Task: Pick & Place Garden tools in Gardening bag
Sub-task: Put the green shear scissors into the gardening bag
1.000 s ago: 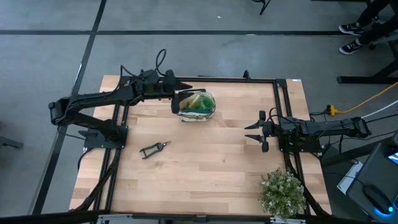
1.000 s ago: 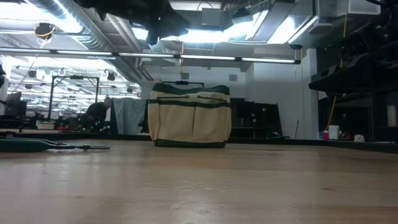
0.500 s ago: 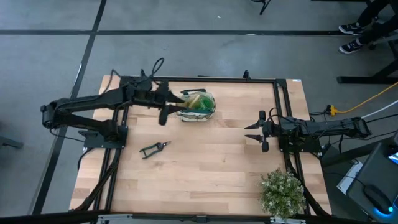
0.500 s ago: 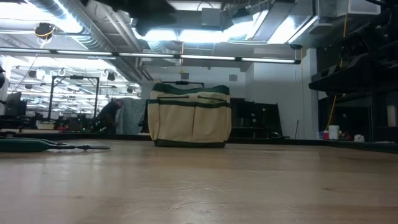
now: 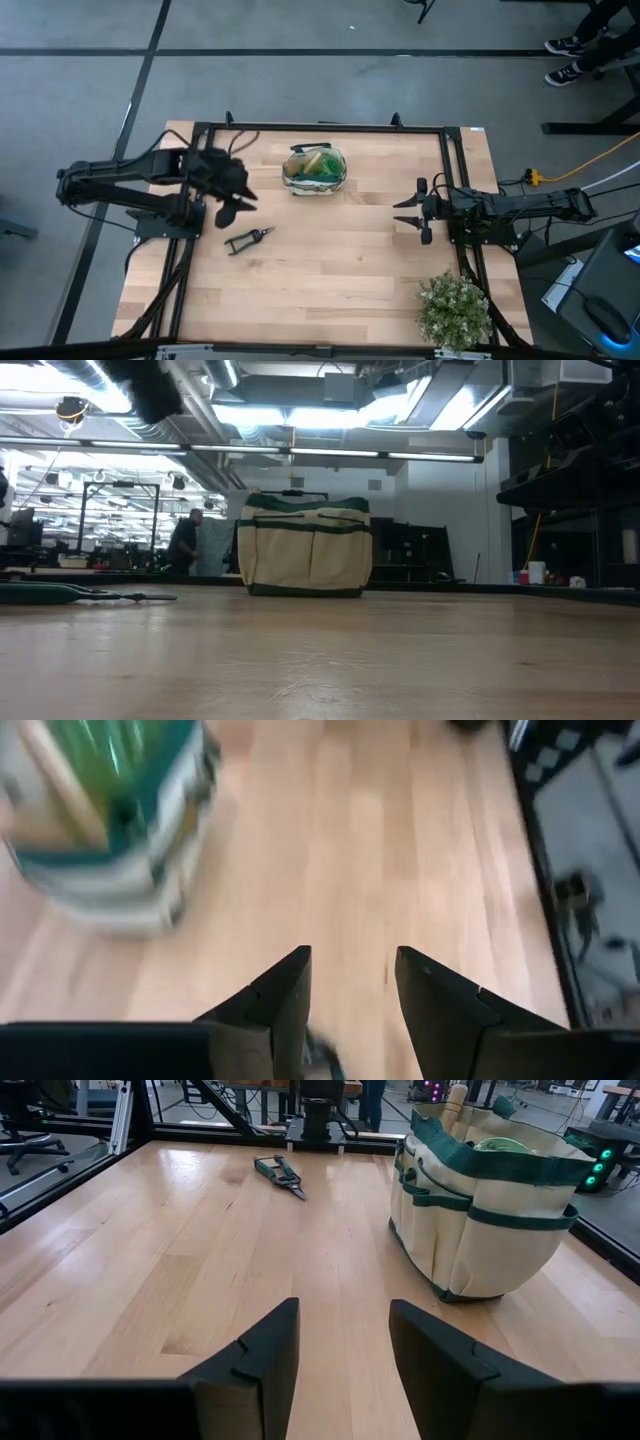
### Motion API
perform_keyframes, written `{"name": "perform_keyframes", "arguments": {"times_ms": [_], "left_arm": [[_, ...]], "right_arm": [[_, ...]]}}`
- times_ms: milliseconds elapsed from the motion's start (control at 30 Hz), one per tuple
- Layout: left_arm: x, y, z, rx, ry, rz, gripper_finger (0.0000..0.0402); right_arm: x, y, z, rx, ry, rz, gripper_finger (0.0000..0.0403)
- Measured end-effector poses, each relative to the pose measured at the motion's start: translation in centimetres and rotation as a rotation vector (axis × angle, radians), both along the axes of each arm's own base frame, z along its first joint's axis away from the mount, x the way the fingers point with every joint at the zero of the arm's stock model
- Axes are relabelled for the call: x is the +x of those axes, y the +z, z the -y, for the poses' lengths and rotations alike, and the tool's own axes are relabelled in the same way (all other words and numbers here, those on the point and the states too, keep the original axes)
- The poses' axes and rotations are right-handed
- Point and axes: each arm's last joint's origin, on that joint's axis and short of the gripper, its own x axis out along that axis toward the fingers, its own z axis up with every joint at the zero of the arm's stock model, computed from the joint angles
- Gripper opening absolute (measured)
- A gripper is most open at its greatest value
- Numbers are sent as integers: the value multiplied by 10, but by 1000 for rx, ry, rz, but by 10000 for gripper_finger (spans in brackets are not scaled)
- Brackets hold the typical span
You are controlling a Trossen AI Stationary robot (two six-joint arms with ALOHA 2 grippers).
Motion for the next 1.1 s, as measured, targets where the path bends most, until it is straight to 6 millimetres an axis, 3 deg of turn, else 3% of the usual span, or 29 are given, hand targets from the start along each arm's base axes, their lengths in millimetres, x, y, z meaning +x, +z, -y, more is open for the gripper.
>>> {"name": "perform_keyframes", "arguments": {"times_ms": [233, 433, 800, 1100], "left_arm": [[-12, -15, 18, -49, 24, -239, 143], [-7, -32, 29, -78, 132, -343, 143], [0, -103, 46, -65, 189, -655, 143], [12, -128, 61, -68, 133, -621, 143]], "right_arm": [[0, 0, 0, 0, 0, 0, 160], [0, 0, 0, 0, 0, 0, 160], [0, 0, 0, 0, 0, 0, 160], [0, 0, 0, 0, 0, 0, 160]]}}
